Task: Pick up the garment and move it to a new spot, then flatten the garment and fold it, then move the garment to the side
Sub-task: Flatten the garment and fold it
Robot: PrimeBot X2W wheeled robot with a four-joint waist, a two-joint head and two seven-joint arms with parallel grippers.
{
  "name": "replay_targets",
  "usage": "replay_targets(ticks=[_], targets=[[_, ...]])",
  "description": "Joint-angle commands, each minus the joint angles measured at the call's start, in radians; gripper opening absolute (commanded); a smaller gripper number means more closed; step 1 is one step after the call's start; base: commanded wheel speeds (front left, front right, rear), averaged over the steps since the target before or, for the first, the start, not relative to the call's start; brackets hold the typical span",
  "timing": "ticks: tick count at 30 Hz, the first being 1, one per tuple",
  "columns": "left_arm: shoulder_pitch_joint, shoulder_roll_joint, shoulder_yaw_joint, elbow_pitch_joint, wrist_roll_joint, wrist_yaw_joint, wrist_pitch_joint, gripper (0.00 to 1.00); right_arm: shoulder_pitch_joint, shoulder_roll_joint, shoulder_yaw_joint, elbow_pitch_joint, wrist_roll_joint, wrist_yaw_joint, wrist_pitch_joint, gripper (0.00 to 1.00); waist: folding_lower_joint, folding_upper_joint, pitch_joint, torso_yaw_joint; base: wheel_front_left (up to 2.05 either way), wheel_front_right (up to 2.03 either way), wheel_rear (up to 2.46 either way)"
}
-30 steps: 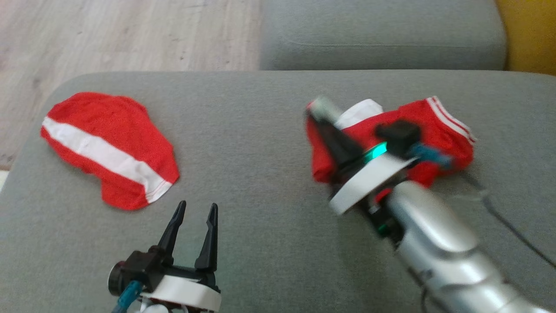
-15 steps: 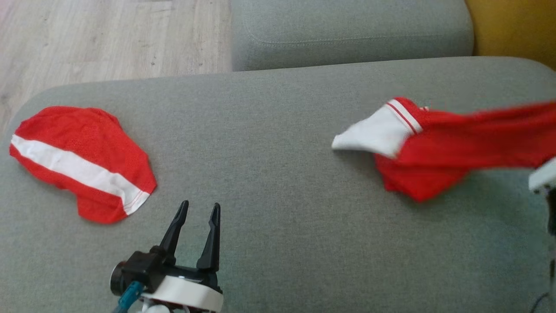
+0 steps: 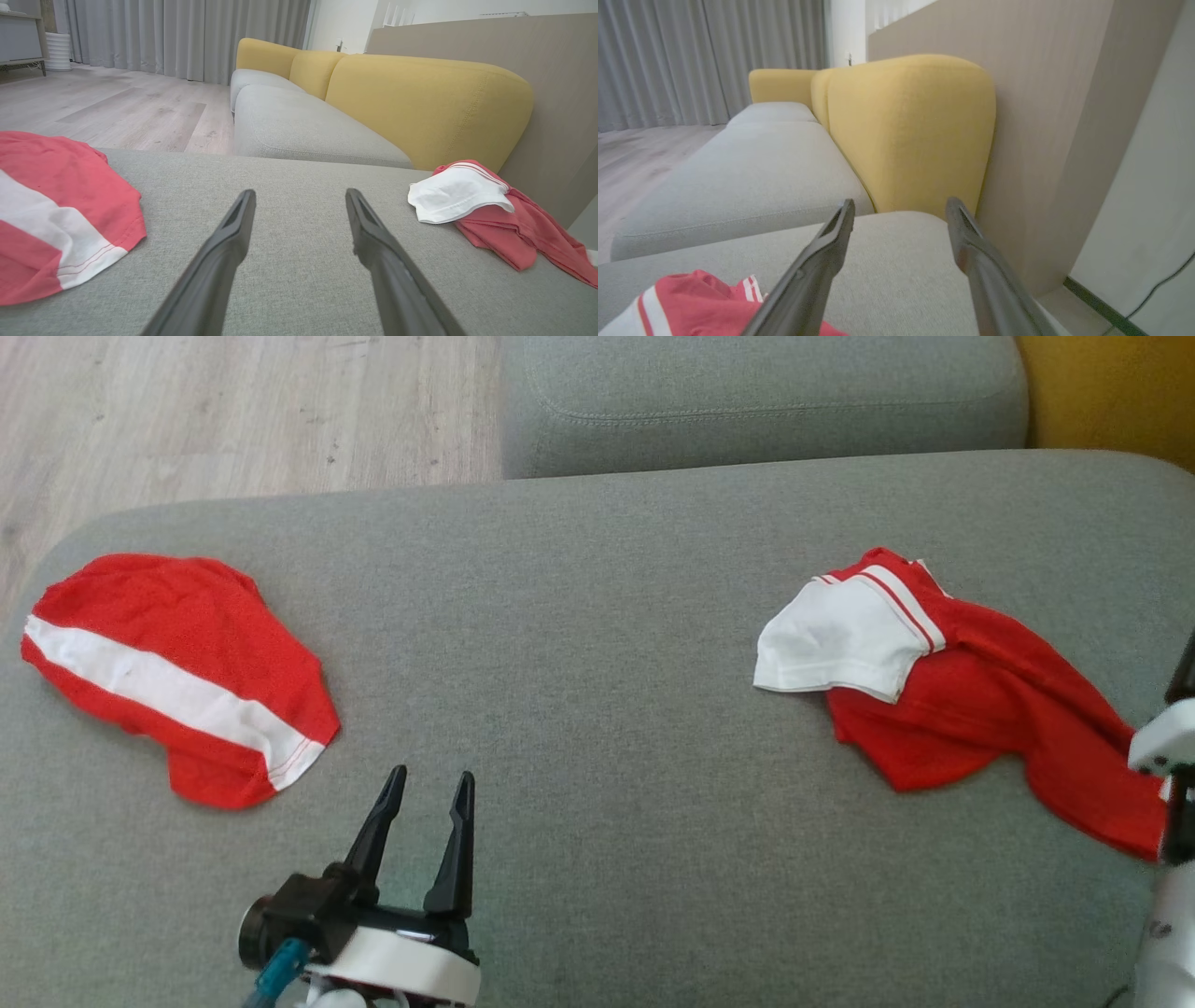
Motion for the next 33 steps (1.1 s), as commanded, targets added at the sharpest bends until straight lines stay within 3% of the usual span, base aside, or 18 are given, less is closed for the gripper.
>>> replay_targets(ticks=[1, 10, 15, 24, 33], targets=[[-0.047, -0.001, 0.026, -0.026, 0.002, 0.003, -0.01, 1.0, -0.021, -0.009, 0.04, -0.057, -0.008, -0.001, -0.022, 1.0, -0.0001, 0.0, -0.001, 0.001, 0.0, 0.0, 0.0], [-0.043, -0.001, 0.03, -0.026, 0.001, 0.002, -0.01, 1.0, 0.109, -0.004, 0.427, -0.138, 0.25, -0.001, -0.082, 1.0, -0.0001, 0.0, -0.018, 0.012, 0.0, 0.0, 0.0], [-0.038, -0.001, 0.026, -0.027, 0.005, 0.001, -0.01, 1.0, 0.217, -0.004, 0.557, -0.133, 0.347, -0.001, -0.085, 1.0, -0.0001, 0.0, -0.019, 0.026, 0.0, 0.0, 0.0], [-0.042, -0.001, 0.025, -0.021, 0.013, -0.001, -0.01, 1.0, 0.187, -0.003, 0.577, -0.016, 0.432, -0.001, -0.067, 1.0, -0.0001, 0.0, -0.005, 0.056, 0.0, 0.0, 0.0], [-0.059, -0.001, 0.005, -0.016, 0.006, -0.003, -0.01, 1.0, 0.061, -0.003, 0.559, 0.196, 0.538, -0.001, -0.019, 1.0, -0.0001, 0.0, 0.042, 0.102, 0.0, 0.0, 0.0]])
